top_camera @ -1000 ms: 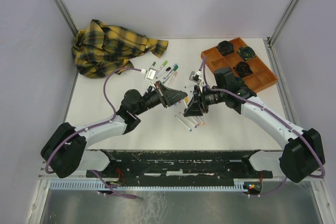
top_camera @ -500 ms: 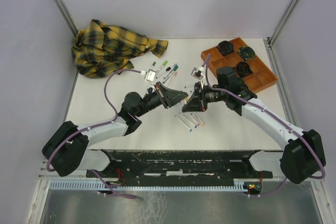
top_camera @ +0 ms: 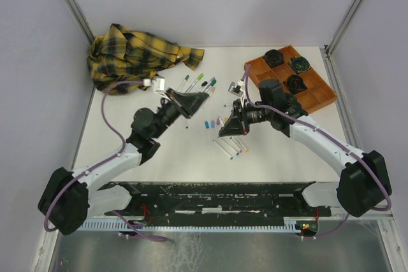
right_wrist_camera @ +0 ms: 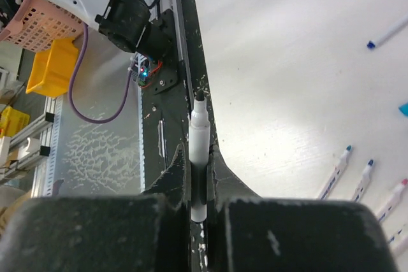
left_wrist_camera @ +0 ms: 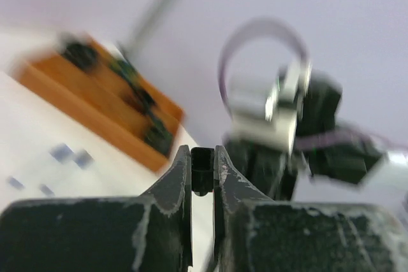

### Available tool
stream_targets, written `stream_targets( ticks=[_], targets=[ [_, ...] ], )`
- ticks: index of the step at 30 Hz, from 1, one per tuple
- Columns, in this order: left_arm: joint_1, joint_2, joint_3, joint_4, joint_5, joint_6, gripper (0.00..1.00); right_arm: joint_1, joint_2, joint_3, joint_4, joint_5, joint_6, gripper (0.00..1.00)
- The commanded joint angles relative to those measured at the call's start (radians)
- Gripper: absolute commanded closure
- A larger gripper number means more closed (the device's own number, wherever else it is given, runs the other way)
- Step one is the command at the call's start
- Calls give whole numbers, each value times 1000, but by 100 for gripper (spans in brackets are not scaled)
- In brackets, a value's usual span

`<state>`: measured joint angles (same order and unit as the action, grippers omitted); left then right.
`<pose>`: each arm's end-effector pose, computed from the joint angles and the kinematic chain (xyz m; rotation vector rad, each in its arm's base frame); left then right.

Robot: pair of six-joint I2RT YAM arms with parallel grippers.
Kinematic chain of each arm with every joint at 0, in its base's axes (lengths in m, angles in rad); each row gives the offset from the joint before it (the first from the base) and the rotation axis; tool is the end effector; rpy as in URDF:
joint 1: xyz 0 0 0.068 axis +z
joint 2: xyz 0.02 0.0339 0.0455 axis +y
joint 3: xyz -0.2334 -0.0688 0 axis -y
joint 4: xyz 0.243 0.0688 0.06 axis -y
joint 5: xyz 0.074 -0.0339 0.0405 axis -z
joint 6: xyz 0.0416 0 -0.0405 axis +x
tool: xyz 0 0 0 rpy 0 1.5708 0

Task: Open the pen caps
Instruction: Open the pen cap from the pen.

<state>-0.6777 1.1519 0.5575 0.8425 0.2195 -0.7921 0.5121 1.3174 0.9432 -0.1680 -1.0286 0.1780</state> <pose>0.2055 -0.1770 0.2685 0.1223 1.4625 -1.3707 0.2365 0.1738 0.2572 -0.9887 1.9175 1.4855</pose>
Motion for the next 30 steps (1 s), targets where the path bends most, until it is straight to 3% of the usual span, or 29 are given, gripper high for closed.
stream_targets(
  ticks=[1,9,13,20,30],
  targets=[
    [127,-101,110,22,-222,170,97,-21,14,15,-101,-8,-48,100],
    [169,-137,153,-24,-255,196,97,-21,47,79,-257,83,-183,100],
    [169,-154,98,-93,-266,151,97,-21,61,147,-420,271,-298,100],
    [169,-122,-43,-109,-221,33,97,-22,99,208,-551,619,-435,100],
    [170,-33,-119,-115,-102,-86,97,-27,347,273,-625,905,-400,97]
  ],
)
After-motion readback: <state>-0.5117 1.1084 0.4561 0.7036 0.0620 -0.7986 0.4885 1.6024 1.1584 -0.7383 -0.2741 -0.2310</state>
